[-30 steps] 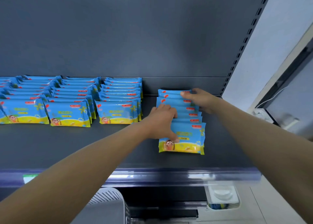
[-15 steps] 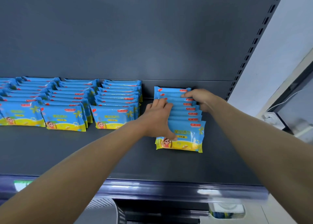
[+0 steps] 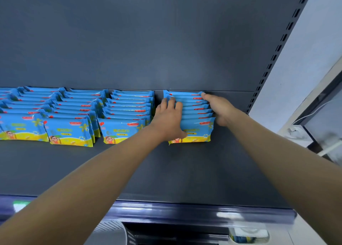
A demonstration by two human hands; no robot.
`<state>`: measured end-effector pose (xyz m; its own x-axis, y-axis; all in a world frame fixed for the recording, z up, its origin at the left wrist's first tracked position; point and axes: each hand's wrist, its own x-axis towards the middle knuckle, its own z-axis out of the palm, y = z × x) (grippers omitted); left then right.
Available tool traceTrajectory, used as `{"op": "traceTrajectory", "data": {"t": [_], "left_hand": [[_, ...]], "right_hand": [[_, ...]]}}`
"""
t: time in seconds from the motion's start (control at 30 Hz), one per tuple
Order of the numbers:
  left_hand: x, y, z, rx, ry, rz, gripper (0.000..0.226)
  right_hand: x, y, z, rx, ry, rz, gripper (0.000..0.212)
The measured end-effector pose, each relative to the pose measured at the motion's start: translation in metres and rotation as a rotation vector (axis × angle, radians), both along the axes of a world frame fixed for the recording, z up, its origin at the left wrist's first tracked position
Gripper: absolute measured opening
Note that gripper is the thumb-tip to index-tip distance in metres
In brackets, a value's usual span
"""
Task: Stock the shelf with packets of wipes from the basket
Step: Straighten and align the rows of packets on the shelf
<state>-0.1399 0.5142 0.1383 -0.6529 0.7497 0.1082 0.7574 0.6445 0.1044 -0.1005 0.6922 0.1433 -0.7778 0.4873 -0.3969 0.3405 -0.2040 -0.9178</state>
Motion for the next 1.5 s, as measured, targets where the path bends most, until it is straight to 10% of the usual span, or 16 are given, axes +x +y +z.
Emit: {"op": "traceTrajectory", "data": {"t": [0.3, 0.87, 1.17, 1.37, 1.5], "left_hand": [[-0.006, -0.007, 0.001, 0.268, -0.523, 0.123, 0.134], [-0.002, -0.015, 0.003, -0.291, 0.159, -0.004, 0.119], [-0.002, -0.014, 0.002, -0.303, 0.324, -0.033, 0.103], [-0.002, -0.021, 0.008, -0.285, 0.291, -0.047, 0.111], [-0.007, -0.050, 0.014, -0.245, 0.324, -0.043, 0.119]], "right_hand": [[0.002, -0.010, -0.008, -0.207, 0.056, 0.040, 0.041], [0.000, -0.018, 0.000, -0.139, 0.058, -0.074, 0.045], [0.012, -0.018, 0.007, 0.001, 0.094, 0.206, 0.043], [0.033, -0.007, 0.010, 0.341, -0.128, 0.562, 0.118], [0.037, -0.015, 0.010, 0.588, -0.131, 0.605, 0.124]]}}
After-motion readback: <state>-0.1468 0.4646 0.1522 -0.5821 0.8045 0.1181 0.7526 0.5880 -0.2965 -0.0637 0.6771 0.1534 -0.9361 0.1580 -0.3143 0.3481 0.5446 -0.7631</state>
